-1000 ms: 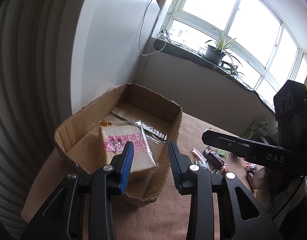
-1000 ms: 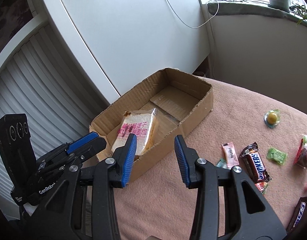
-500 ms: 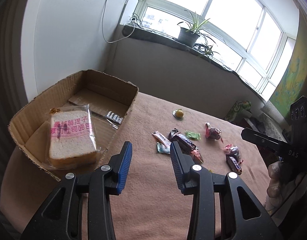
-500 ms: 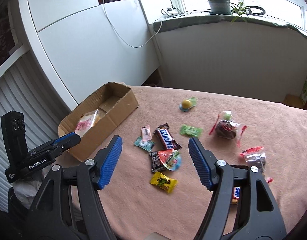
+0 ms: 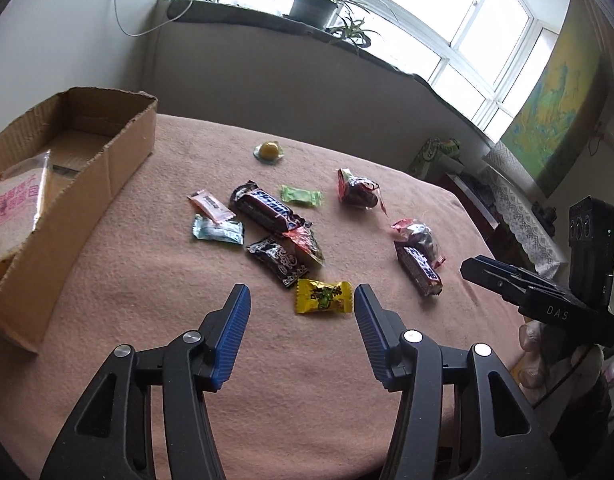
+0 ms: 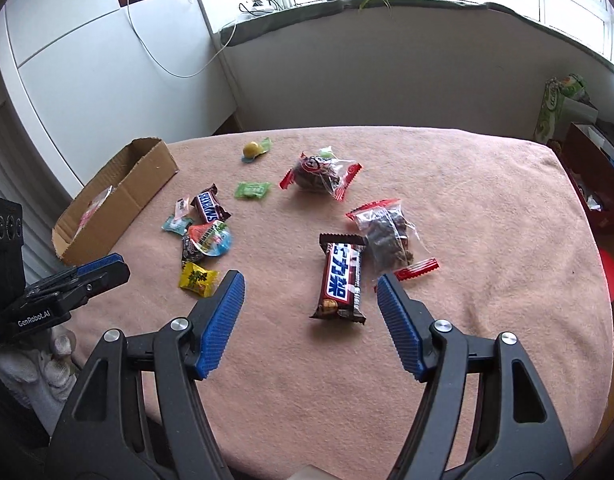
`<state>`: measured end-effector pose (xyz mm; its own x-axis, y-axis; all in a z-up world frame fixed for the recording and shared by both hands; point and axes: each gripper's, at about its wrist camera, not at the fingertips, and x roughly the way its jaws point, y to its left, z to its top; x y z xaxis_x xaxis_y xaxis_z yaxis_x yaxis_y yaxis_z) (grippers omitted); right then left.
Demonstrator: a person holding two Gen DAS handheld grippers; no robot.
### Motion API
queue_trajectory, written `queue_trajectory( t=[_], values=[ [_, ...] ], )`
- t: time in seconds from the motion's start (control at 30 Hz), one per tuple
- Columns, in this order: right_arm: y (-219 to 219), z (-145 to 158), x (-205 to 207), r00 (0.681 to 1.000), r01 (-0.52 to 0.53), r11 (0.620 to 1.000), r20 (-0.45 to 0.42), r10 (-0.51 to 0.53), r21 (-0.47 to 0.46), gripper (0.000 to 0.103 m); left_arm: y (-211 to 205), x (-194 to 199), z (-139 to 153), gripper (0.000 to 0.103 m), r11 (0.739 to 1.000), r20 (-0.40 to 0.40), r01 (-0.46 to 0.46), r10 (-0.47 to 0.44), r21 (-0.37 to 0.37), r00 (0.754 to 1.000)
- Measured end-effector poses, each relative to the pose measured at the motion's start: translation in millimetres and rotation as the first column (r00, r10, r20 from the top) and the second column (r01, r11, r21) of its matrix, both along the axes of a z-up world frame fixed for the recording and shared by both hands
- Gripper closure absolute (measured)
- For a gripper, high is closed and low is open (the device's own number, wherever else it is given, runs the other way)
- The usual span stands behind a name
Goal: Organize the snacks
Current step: 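Grasp the Snickers bar with the right tool while the left tool grasps the yellow candy packet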
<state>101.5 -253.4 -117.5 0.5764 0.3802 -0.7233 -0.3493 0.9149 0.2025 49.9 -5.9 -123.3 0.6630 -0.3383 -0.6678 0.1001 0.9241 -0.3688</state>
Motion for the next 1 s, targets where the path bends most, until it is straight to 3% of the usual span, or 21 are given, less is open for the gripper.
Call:
queue_trajectory(
  t=[0.37,0.5,0.73,0.83,0.97,1.0],
  values=[
    [6,-30,20,0.998,-0.028,0.999,-0.064,0.026,-0.033,0.032,-40,20,-19,0.050,0.995,-0.057,0.057,-0.052,0.077,0.997],
    [11,-39,28,0.996,-0.046,0.998,-0.083,0.042,-0.041,0.041,-49,30,-27,0.050,0.989,-0.076,0.049,-0.039,0.137,0.996],
    [18,-48,38,0.994,-0.060,0.996,-0.096,0.054,-0.060,0.044,-56,39,-36,0.050,0.982,-0.087,0.045,-0.029,0.184,0.996],
    [25,-54,41,0.994,-0.066,0.993,-0.098,0.057,-0.096,0.050,-59,37,-37,0.050,0.977,-0.078,0.047,-0.032,0.206,0.996],
    [27,-57,43,0.994,-0.065,0.992,-0.093,0.055,-0.110,0.054,-57,34,-38,0.059,0.975,-0.067,0.041,-0.027,0.217,0.997],
    [26,-57,43,0.995,-0.062,0.992,-0.091,0.052,-0.114,0.060,-55,34,-38,0.060,0.977,-0.066,0.037,-0.023,0.211,0.998]
  ],
)
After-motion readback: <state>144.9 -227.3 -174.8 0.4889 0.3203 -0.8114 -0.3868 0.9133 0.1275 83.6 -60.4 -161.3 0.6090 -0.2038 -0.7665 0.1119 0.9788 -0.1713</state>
